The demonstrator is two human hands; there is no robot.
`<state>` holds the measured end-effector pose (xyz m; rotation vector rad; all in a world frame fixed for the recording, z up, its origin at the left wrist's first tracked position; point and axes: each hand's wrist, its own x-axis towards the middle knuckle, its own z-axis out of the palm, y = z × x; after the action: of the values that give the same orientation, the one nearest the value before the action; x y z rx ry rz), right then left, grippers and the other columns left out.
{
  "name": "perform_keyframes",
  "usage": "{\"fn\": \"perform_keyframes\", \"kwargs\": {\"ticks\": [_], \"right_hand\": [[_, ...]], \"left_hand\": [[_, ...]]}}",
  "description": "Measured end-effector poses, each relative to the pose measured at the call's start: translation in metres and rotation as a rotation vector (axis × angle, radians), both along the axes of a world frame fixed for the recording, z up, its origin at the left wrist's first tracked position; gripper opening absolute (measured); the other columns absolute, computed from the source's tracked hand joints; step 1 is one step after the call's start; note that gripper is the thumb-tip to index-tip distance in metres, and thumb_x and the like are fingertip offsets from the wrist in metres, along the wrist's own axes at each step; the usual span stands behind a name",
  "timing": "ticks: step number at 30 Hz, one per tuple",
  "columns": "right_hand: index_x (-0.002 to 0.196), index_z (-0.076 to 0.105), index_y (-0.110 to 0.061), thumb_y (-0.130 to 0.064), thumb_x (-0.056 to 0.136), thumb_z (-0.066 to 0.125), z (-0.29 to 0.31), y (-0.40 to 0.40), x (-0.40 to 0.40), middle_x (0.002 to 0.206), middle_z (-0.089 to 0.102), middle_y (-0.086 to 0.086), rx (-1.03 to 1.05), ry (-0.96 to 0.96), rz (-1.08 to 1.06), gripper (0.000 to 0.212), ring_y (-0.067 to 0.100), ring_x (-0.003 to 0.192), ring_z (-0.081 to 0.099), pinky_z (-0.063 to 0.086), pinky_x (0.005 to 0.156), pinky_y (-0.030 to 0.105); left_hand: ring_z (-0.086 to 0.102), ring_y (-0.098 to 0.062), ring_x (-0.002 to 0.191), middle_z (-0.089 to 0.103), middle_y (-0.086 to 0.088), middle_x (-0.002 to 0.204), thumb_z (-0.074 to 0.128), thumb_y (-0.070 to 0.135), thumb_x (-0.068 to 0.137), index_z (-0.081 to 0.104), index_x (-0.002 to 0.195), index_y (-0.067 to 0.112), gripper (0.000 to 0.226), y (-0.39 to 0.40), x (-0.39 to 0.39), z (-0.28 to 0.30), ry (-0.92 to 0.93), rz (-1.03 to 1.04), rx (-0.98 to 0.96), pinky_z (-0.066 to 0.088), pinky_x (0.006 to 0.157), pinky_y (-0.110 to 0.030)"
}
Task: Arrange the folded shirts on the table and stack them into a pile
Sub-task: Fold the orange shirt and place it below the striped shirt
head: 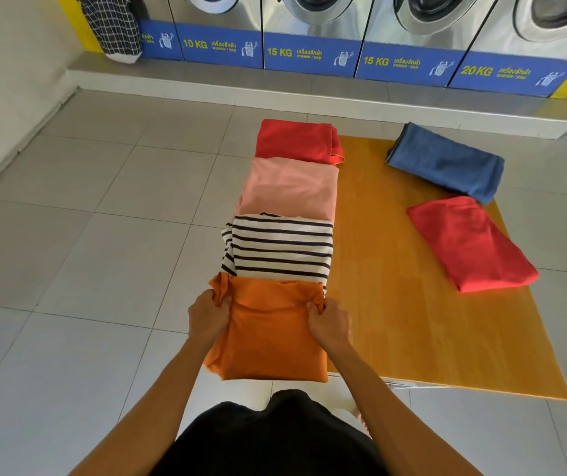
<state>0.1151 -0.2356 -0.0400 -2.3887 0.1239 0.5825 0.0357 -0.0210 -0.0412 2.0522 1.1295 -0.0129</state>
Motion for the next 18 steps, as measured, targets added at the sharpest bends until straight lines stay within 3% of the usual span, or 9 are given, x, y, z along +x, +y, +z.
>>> {"fn": "perform_keyframes", "kwargs": {"ticks": [6,12,18], "right_hand": [[0.101,0.061,-0.024,-0.058,0.095,0.049,-0.003,-0.005,0.003,0.092,0.067,-0.002,-0.198,-0.046,0.045,0.036,0.017,0.082,0.063,0.051,0.068,0.03],[0.1,0.06,-0.024,-0.06,0.095,0.049,-0.004,-0.007,0.003,0.088,0.065,-0.003,-0.189,-0.078,0.069,0.038,0.017,0.08,0.062,0.051,0.066,0.029],[0.102,0.059,-0.023,-0.059,0.095,0.048,-0.003,-0.008,0.002,0.092,0.066,-0.001,-0.189,-0.107,0.09,0.038,0.018,0.08,0.061,0.049,0.065,0.029]], "left_hand": [[0.057,-0.019,0.075,0.069,-0.014,0.094,0.047,0.043,0.098,0.061,0.096,0.003,0.043,0.002,0.001,-0.001,-0.002,-0.042,0.097,0.05,0.081,-0.034],[0.065,-0.031,0.094,0.068,-0.016,0.106,0.046,0.04,0.098,0.06,0.11,0.003,0.041,-0.009,-0.001,0.006,-0.052,-0.016,0.046,0.05,0.089,-0.039],[0.066,-0.032,0.097,0.068,-0.013,0.111,0.042,0.05,0.096,0.058,0.117,0.011,0.047,-0.012,0.002,0.01,-0.014,0.002,0.033,0.053,0.089,-0.045]]}}
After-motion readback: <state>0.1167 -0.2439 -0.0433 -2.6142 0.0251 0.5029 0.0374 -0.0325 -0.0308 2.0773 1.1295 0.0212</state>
